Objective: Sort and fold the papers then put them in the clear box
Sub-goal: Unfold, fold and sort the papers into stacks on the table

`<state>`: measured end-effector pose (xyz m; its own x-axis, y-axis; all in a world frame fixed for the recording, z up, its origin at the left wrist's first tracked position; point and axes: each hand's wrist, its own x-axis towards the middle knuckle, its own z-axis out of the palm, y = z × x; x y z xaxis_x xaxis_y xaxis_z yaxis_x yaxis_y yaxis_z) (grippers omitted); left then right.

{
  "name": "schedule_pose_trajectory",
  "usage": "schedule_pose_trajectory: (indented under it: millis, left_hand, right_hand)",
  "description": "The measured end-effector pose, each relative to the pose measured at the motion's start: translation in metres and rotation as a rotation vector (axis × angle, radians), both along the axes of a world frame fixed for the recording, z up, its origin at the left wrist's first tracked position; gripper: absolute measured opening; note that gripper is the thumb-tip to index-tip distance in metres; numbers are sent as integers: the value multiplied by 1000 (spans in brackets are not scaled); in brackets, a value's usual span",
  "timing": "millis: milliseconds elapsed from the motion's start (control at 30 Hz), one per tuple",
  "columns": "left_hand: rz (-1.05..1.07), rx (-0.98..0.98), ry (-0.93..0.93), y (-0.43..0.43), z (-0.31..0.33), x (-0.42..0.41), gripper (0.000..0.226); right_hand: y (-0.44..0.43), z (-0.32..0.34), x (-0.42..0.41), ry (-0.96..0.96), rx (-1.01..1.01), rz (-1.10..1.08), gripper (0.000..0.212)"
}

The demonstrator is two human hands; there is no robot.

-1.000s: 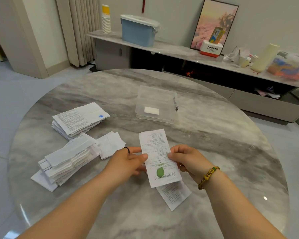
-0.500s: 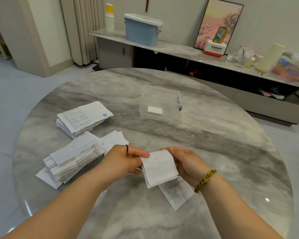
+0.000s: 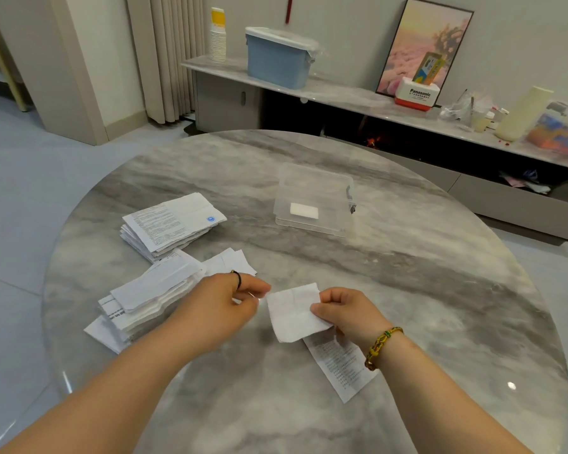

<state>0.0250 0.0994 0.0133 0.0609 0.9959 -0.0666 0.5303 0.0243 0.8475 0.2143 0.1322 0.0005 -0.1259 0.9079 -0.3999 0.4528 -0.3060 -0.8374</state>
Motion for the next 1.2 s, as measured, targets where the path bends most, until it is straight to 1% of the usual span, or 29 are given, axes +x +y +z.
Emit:
schedule_pose_trajectory:
  millis: [100, 200, 300, 367, 433, 567, 633, 733, 767, 833, 900, 967, 1033, 1133, 1200]
  left_hand:
    - [134, 90, 35, -1, 12, -21, 32]
    - [305, 164, 44, -4, 19, -42, 23]
    - [396, 195, 172, -9, 20, -56, 19]
    - [389, 188, 316, -10, 16, -64, 22]
    - [348, 121, 424, -8, 10, -71, 26]
    - [254, 14, 529, -5, 2, -78, 32]
    - [216, -18, 557, -4, -1, -79, 33]
    - [172, -27, 585, -1, -4, -77, 34]
    - [166, -24, 587, 0, -5, -77, 35]
    - [163, -18, 587, 1, -6, -77, 35]
    - [162, -6, 581, 2, -7, -77, 36]
    - [167, 9, 572, 0, -6, -77, 35]
    - [178, 25, 556, -1, -4, -76, 35]
    - [173, 58, 532, -1, -2, -72, 34]
    - [158, 82, 519, -2, -1, -68, 35]
  right_hand:
    - [10, 4, -8, 19, 48, -43, 28]
    - [27, 7, -32, 4, 95, -18, 13]
    - [41, 3, -61, -34, 133, 45, 14]
    - [47, 0, -77, -71, 159, 64, 19]
    - [52, -5, -88, -94, 163, 74, 20]
    - [58, -17, -102, -137, 149, 60, 16]
    - [57, -21, -105, -264, 180, 107, 14]
    - [52, -20, -108, -553, 293, 199, 29]
    - [51, -20, -110, -616, 328, 211, 32]
    - [51, -21, -111, -678, 370, 205, 38]
    - [50, -20, -111, -675, 379, 178, 44]
    - [50, -18, -107, -605, 367, 121, 48]
    - [49, -15, -97, -561, 349, 78, 44]
    - [44, -11, -69, -600, 340, 58, 36]
    - [36, -7, -45, -639, 303, 38, 36]
